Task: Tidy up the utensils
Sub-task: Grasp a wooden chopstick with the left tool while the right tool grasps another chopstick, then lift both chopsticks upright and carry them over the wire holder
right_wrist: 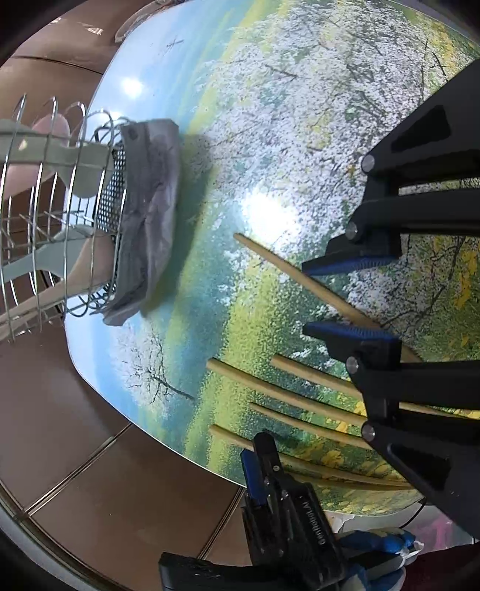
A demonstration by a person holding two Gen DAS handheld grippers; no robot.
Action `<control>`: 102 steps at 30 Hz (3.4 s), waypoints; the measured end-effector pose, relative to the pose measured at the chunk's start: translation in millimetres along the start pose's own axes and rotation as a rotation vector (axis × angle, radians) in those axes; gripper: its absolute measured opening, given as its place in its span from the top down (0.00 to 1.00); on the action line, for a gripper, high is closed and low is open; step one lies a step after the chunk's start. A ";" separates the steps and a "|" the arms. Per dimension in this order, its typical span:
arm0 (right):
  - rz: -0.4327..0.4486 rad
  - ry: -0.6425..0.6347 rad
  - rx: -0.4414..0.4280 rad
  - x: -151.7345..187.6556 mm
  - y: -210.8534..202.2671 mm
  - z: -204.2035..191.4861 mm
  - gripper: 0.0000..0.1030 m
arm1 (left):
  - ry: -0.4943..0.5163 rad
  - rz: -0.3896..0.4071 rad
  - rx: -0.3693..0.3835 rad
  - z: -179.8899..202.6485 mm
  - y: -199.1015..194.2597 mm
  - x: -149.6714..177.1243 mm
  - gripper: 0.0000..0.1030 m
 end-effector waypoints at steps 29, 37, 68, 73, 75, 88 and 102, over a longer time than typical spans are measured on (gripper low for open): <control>-0.186 -0.563 -0.022 31.8 -7.9 -19.2 0.88 | -0.201 -0.111 0.014 0.6 5.3 3.1 0.93; -0.188 -0.559 -0.018 45.8 -10.1 -25.3 0.85 | -0.135 -0.126 -0.045 8.6 6.7 3.1 0.93; -0.130 -0.477 -0.024 37.5 1.7 -32.2 0.94 | -0.153 0.023 -0.039 17.0 -18.5 16.6 0.94; -0.003 -0.465 -0.087 49.5 -25.9 -37.9 0.94 | -0.145 0.120 -0.043 19.0 -43.1 16.9 0.94; 0.060 -0.445 -0.118 52.6 -40.4 -38.3 0.94 | -0.143 0.164 -0.040 18.1 -53.3 16.9 0.94; 0.423 -0.321 -0.291 37.1 -149.9 -34.8 0.95 | -0.169 0.426 0.044 33.1 -153.2 12.8 0.94; 0.815 -0.317 -0.268 -54.5 -271.0 -19.3 0.94 | -0.134 0.759 0.257 98.9 -254.3 -87.4 0.94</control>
Point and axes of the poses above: each gripper's, at about its wrist camera, not at the fingertips, and y roughly the way its jaws point, z to its right, x to its underside, the point moved 6 cm from there along y, roughly the way its jaws point, and after that the axes turned 8 degrees about z, right-handed, at the moved point
